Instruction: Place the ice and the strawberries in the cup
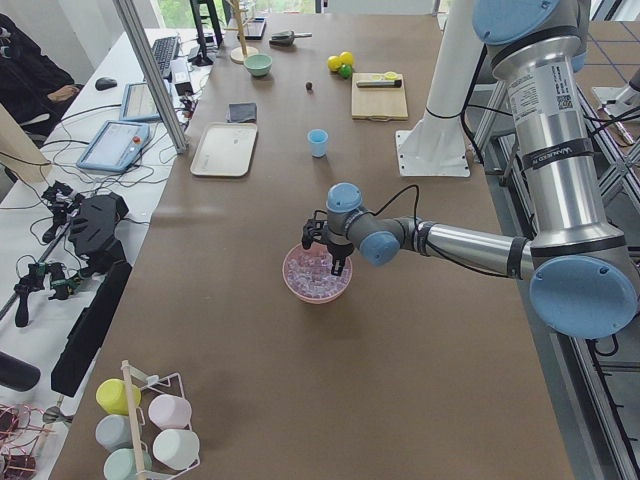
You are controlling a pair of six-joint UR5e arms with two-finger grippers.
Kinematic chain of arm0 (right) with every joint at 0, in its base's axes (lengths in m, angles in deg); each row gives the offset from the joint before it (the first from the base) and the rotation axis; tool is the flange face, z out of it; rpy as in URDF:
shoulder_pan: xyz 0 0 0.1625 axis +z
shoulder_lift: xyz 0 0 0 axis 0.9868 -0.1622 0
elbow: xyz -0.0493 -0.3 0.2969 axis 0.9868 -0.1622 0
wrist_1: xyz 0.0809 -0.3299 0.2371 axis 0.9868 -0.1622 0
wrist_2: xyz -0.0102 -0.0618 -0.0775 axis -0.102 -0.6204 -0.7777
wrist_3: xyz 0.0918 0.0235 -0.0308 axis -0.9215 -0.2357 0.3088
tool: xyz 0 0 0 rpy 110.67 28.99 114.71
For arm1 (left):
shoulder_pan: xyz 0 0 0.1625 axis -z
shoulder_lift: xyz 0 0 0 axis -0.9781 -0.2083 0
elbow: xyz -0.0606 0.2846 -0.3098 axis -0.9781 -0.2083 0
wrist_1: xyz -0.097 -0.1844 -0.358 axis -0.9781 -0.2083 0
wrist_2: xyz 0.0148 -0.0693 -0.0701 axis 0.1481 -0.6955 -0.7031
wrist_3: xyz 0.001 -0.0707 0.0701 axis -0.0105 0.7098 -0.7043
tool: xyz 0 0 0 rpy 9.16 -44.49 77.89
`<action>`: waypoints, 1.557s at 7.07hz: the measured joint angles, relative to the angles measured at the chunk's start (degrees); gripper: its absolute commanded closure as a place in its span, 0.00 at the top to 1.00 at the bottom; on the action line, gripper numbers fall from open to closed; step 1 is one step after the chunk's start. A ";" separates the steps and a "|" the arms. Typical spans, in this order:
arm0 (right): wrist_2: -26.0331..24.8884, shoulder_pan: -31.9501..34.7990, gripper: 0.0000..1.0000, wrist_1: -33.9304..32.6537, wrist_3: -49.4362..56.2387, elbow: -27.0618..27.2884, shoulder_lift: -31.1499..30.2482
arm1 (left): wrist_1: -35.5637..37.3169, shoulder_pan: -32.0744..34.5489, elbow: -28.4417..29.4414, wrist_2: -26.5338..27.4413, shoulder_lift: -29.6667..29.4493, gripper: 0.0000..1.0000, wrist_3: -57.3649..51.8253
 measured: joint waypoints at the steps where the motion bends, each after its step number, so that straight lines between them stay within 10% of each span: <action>1: 0.00 0.00 1.00 0.00 0.00 -0.02 0.00 | 0.05 0.28 -0.13 -1.79 -0.13 0.00 -0.20; 7: 0.09 0.00 1.00 0.00 0.00 -0.56 -0.02 | 5.87 18.22 -1.82 -6.38 0.92 0.00 -23.63; 11: 0.15 -0.05 1.00 0.00 0.01 -1.04 -0.09 | 21.93 26.25 -4.03 -12.98 -21.54 0.00 -19.39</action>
